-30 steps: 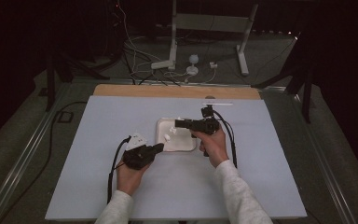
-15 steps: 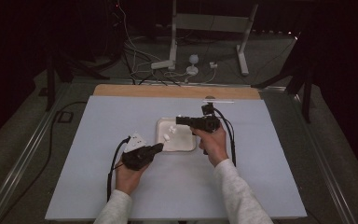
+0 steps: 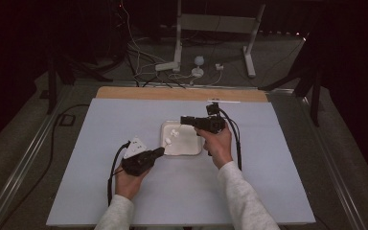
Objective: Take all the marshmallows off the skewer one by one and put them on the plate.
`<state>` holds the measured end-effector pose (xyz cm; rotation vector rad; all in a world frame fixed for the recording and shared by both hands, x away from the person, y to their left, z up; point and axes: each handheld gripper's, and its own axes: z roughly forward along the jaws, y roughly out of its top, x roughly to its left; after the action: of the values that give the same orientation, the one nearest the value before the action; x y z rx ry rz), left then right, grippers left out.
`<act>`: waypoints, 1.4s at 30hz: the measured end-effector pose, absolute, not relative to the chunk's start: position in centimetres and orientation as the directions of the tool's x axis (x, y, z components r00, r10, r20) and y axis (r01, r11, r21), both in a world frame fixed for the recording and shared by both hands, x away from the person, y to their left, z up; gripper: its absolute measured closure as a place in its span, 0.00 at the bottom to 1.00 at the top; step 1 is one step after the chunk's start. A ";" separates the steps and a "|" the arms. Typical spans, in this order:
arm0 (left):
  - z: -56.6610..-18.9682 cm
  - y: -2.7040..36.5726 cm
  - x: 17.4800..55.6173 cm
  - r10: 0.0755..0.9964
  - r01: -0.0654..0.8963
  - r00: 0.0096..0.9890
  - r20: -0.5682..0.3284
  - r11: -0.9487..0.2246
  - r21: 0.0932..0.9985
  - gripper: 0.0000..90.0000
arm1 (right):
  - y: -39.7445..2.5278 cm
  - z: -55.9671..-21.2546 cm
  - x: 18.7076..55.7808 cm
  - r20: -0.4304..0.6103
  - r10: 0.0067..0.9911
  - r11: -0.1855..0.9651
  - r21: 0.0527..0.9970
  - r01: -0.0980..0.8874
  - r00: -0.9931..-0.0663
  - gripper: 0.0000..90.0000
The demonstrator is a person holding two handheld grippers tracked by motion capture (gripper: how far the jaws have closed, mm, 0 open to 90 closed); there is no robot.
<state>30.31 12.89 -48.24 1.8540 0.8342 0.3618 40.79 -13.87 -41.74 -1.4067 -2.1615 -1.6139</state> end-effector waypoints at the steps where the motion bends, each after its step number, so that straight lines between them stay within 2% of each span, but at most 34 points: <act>1: -48.2 12.9 30.3 0.689 0.380 0.714 -0.124 -0.234 0.895 1.00 | -13.9 -41.7 40.8 0.550 0.611 0.012 0.713 0.701 -0.570 0.88; 2: -48.4 12.9 30.2 0.701 0.383 0.709 -0.080 -0.287 0.878 1.00 | -14.1 -41.5 40.8 0.543 0.628 -0.012 0.723 0.691 -0.557 0.89; 4: -48.8 13.5 30.3 0.707 0.405 0.698 -0.112 -0.261 0.876 1.00 | -15.5 -40.8 41.1 0.566 0.632 -0.087 0.730 0.677 -0.529 0.89; 5: -48.8 13.5 30.3 0.707 0.405 0.698 -0.112 -0.261 0.876 1.00 | -15.5 -40.8 41.1 0.566 0.632 -0.087 0.730 0.677 -0.529 0.89; 9: -48.3 14.2 30.5 0.722 0.414 0.676 -0.147 -0.207 0.886 1.00 | -16.0 -40.1 40.8 0.465 0.672 0.032 0.759 0.650 -0.576 0.87; 24: -48.6 14.1 31.0 0.744 0.460 0.643 -0.182 -0.186 0.868 1.00 | -13.4 -44.9 41.3 0.357 0.745 0.180 0.706 0.685 -0.564 0.83; 25: -48.6 14.1 31.0 0.745 0.464 0.642 -0.183 -0.187 0.866 1.00 | -13.3 -45.2 41.4 0.351 0.749 0.188 0.701 0.688 -0.562 0.79; 26: -48.6 14.1 31.0 0.746 0.464 0.642 -0.180 -0.191 0.865 1.00 | -13.2 -45.8 41.6 0.351 0.755 0.195 0.687 0.700 -0.554 0.65; 27: -48.7 14.2 31.0 0.747 0.466 0.640 -0.181 -0.190 0.864 1.00 | -13.1 -46.0 41.6 0.352 0.762 0.192 0.680 0.708 -0.544 0.58; 28: -48.7 14.2 31.1 0.748 0.468 0.638 -0.183 -0.188 0.863 1.00 | -13.1 -46.0 41.6 0.352 0.762 0.192 0.680 0.708 -0.544 0.58; 30: -48.7 14.2 31.1 0.751 0.470 0.635 -0.183 -0.188 0.863 1.00 | -13.1 -46.3 41.7 0.340 0.772 0.201 0.671 0.713 -0.537 0.50; 31: -48.7 14.2 31.1 0.752 0.470 0.633 -0.183 -0.186 0.863 1.00 | -13.2 -46.3 41.7 0.370 0.758 0.189 0.664 0.724 -0.537 0.40; 36: -48.7 14.2 31.2 0.754 0.471 0.630 -0.183 -0.183 0.863 1.00 | -13.3 -45.7 41.2 0.424 0.706 0.174 0.673 0.719 -0.568 0.28; 42: -48.7 14.0 31.1 0.758 0.469 0.627 -0.179 -0.184 0.864 1.00 | -12.8 -44.6 40.2 0.466 0.637 0.158 0.701 0.696 -0.614 0.24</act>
<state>31.14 14.01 -48.71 1.8327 0.9856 0.3553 40.15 -12.76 -44.62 -1.3503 -2.3427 -1.4747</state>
